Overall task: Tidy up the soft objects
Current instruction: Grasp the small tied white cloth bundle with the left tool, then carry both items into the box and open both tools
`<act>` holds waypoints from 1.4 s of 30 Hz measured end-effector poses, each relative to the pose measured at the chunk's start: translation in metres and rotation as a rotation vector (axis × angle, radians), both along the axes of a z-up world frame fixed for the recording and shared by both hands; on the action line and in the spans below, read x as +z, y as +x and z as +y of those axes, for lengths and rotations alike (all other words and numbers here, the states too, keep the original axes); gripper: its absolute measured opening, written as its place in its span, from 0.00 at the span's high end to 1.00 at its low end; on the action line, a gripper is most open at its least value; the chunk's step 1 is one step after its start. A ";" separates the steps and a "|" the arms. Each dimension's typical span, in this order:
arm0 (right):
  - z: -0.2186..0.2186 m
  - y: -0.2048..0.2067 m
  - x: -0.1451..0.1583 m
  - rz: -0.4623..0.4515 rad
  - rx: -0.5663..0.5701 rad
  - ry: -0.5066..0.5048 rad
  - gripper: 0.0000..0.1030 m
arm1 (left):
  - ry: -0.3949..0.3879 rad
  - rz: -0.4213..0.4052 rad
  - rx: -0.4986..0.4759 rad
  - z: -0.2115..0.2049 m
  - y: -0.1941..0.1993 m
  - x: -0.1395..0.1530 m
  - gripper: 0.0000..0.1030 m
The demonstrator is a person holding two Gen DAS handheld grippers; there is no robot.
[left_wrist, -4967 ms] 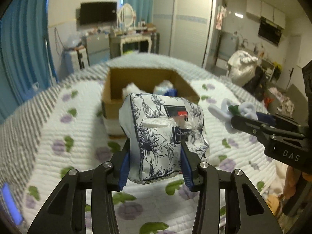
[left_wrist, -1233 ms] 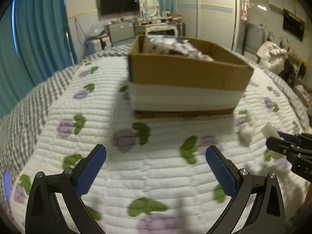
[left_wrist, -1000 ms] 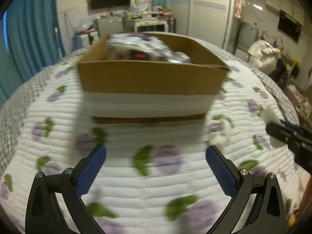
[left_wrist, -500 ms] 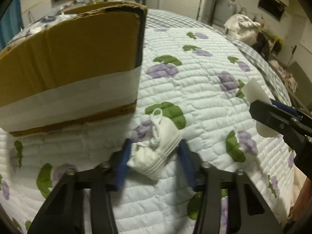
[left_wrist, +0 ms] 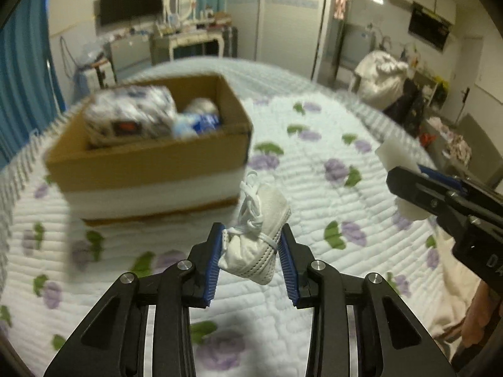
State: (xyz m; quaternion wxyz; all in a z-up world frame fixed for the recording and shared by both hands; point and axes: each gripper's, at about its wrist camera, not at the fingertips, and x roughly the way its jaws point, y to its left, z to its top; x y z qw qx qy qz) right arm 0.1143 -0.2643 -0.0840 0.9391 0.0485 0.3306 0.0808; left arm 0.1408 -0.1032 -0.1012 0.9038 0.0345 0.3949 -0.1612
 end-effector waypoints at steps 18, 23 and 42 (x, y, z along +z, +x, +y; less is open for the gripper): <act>0.064 0.009 0.082 -0.133 0.133 -0.013 0.68 | 0.005 -0.190 0.089 0.070 0.013 0.083 0.67; 0.076 0.047 0.079 -0.127 0.148 0.001 0.68 | 0.033 -0.172 0.110 0.077 0.052 0.070 0.67; 0.101 0.177 0.015 -0.002 0.169 0.066 0.65 | 0.054 -0.212 0.110 0.089 0.121 0.022 0.16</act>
